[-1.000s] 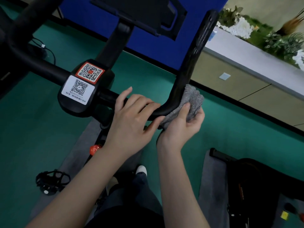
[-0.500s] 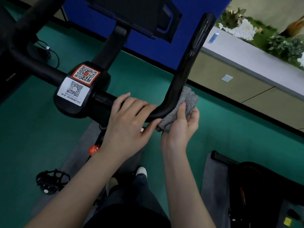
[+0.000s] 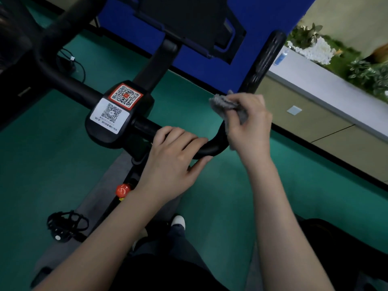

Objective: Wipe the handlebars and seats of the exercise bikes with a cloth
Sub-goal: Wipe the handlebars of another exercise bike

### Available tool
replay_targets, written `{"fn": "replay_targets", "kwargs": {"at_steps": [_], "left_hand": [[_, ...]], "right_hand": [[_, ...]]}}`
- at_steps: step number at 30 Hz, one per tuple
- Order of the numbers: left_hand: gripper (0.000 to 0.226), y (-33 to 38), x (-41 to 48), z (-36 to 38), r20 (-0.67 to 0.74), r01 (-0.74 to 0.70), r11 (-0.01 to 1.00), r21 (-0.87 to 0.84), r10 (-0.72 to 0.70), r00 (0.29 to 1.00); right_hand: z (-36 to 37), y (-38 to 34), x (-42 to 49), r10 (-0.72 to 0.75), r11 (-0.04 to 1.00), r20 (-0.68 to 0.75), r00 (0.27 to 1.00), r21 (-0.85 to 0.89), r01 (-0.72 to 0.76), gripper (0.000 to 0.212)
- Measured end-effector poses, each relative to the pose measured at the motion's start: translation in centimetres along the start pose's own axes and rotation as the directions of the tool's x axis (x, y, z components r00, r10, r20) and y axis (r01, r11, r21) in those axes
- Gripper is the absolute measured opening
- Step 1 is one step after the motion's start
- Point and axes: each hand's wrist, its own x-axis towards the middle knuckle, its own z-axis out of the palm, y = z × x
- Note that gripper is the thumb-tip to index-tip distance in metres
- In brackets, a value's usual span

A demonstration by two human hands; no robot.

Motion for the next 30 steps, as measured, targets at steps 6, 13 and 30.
{"fn": "replay_targets", "kwargs": {"at_steps": [6, 13, 30], "left_hand": [[0.027, 0.0, -0.1, -0.2, 0.001, 0.016, 0.999, -0.041, -0.016, 1.000], [0.028, -0.1, 0.0, -0.3, 0.018, 0.029, 0.998, -0.057, -0.028, 0.999], [0.039, 0.6, 0.2, -0.5, 0.025, 0.065, 0.998, 0.012, -0.065, 0.998]], "right_hand": [[-1.6, -1.4, 2.8, -0.039, 0.981, 0.605, 0.795, -0.128, 0.146, 0.012], [-1.4, -2.6, 5.5, 0.015, 0.911, 0.735, 0.678, -0.290, 0.294, 0.017], [0.1, -2.8, 6.0, 0.046, 0.844, 0.839, 0.543, -0.323, 0.428, 0.017]]}}
